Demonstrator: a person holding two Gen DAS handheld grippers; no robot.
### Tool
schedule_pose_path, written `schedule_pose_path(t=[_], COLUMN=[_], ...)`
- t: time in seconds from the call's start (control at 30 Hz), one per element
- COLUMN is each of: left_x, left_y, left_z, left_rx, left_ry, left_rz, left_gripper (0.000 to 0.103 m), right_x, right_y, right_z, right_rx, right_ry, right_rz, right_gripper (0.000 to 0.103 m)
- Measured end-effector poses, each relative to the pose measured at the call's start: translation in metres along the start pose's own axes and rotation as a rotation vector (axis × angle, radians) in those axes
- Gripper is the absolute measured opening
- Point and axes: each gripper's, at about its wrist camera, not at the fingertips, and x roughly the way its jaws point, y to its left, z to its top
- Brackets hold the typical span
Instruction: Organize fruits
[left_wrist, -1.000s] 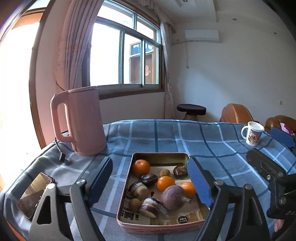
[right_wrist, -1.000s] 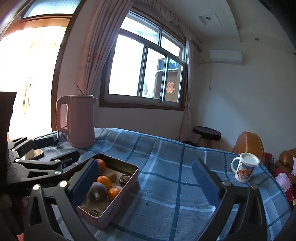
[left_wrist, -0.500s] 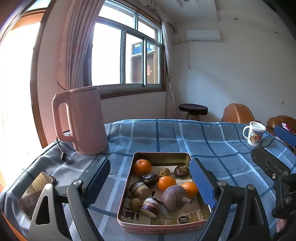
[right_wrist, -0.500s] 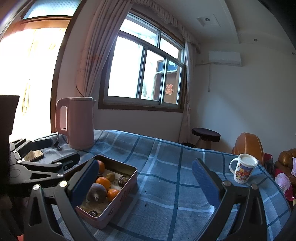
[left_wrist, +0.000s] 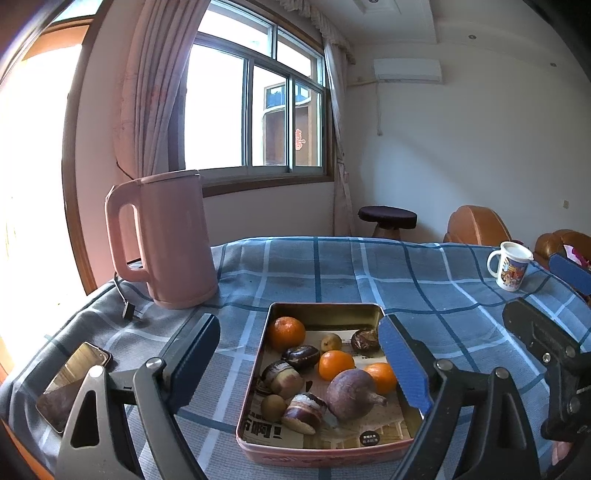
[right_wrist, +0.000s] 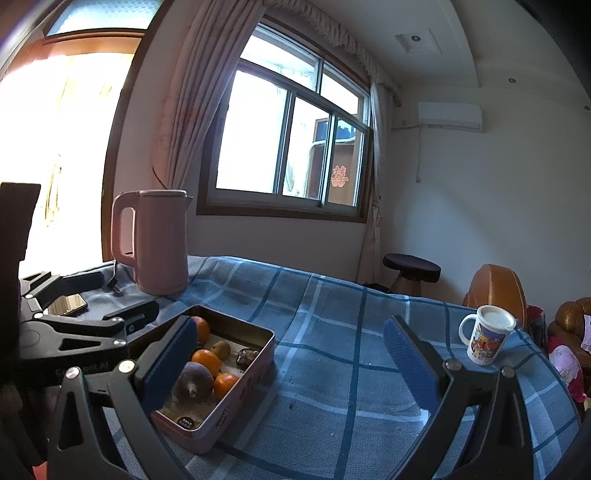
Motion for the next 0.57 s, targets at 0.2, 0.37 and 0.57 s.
schedule_pose_path(t=[0.2, 0.37, 0.57], left_x=[0.0039, 0.0022, 0.0027], left_y=[0.001, -0.0001, -0.003], left_z=[-0.0013, -0.0019, -0.0006], left_rx=[-0.005, 0.006, 0.013], left_ry=[0.008, -0.004, 0.005], left_rz=[0.007, 0.003, -0.011], left_gripper=[0.089, 0.089, 0.089], right_x=[0.0022, 0.0035, 0.0041], right_y=[0.0008, 0.0001, -0.0029], right_z=[-0.0034, -0.004, -0.0062], right_rx=[-0.005, -0.003, 0.003], right_ry=[0.009, 0.011, 0.012], right_rz=[0.007, 0.007, 0.004], right_gripper=[0.103, 0.103, 0.103])
